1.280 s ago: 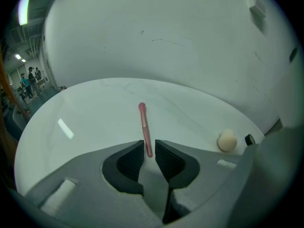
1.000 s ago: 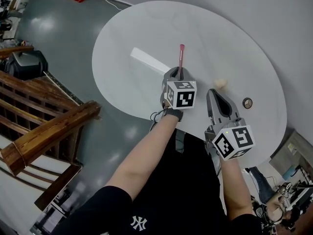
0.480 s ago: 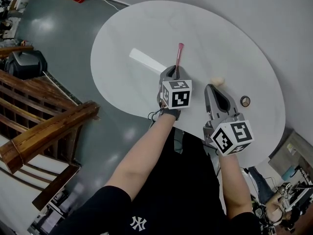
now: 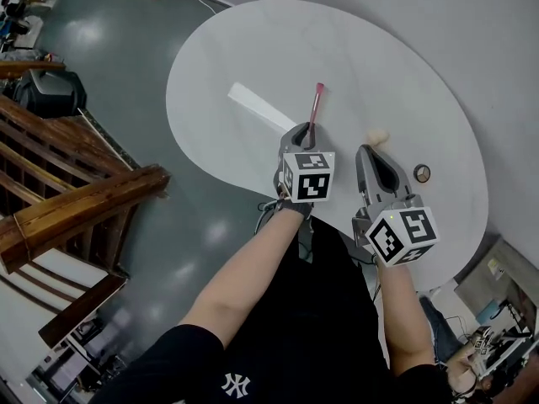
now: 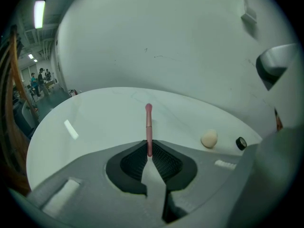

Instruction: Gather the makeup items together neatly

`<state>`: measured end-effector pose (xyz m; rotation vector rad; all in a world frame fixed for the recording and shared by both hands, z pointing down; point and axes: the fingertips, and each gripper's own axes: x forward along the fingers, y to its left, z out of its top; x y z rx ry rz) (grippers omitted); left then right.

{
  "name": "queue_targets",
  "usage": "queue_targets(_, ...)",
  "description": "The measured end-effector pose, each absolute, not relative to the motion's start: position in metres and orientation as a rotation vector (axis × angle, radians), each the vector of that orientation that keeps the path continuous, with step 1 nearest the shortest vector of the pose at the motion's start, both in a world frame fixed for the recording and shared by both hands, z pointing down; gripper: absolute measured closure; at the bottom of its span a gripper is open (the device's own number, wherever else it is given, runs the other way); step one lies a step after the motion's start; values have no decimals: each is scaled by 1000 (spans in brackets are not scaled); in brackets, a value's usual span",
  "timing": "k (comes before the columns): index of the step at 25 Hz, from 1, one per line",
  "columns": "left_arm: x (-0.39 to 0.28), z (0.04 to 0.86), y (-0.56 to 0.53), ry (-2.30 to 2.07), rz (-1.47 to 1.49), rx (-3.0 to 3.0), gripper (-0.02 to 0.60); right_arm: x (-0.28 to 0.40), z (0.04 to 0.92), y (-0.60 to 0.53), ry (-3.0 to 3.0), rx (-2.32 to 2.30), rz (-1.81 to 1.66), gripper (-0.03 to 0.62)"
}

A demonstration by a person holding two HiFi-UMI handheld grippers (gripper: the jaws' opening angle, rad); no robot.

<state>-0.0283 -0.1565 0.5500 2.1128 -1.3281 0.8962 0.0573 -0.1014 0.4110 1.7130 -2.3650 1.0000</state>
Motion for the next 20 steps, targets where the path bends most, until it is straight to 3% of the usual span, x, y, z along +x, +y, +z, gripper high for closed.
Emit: queue_targets(20,-58,548,-75,-1362,922,2112,543,38,393,-49,-2438,1644,929,580)
